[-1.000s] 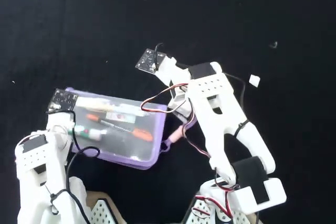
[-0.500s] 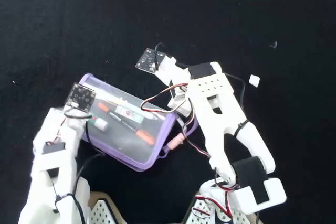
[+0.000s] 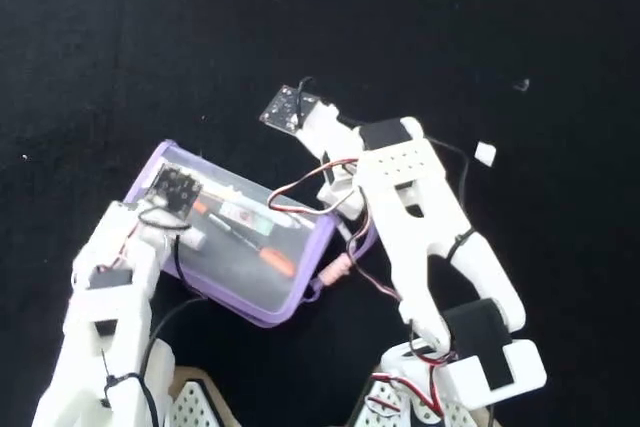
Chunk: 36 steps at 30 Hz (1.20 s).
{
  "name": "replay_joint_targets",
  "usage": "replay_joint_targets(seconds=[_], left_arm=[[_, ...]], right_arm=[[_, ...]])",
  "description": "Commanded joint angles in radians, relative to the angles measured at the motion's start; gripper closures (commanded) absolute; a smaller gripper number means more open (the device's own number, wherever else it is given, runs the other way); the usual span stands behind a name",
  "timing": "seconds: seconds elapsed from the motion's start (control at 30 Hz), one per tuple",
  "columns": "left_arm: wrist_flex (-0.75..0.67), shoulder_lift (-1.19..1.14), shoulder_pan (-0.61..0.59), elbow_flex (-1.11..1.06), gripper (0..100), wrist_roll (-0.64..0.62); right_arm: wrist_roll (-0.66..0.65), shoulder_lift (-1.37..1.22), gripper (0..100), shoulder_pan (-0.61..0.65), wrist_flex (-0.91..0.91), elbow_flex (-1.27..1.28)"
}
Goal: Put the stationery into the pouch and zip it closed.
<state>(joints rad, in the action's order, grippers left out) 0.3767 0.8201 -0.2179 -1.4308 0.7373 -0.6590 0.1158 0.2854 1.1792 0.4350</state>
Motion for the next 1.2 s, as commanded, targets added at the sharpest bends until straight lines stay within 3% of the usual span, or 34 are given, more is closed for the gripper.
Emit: replay_joint_targets(seconds=[0.0,0.13,0.3,0.53,0.67,0.8,0.87,1.17], left_arm=[[0.321,0.026,0.088,0.199,97,0.023],[0.566,0.127,0.196,0.323,97,0.025],[0.692,0.330,0.321,0.302,96,0.025],[0.876,0.660,0.421,0.127,80,0.021],[0.890,0.872,0.443,0.013,78,0.051],[0.941,1.020,0.443,-0.097,78,0.321],[0.964,0.996,0.453,-0.099,78,0.390],[0.930,1.000,0.584,-0.096,78,0.388]], right_arm=[[0.041,0.056,98.3,0.008,-0.011,-0.073],[0.044,0.056,98.3,0.006,-0.009,-0.079],[0.043,0.058,98.3,0.003,-0.009,-0.079],[0.041,0.056,98.3,-0.061,-0.008,-0.097],[0.037,0.058,98.3,-0.089,-0.003,-0.114],[0.025,0.056,98.3,-0.135,0.057,-0.163],[0.026,0.056,98.3,-0.163,0.081,-0.188],[0.023,0.054,98.3,-0.235,0.091,-0.211]])
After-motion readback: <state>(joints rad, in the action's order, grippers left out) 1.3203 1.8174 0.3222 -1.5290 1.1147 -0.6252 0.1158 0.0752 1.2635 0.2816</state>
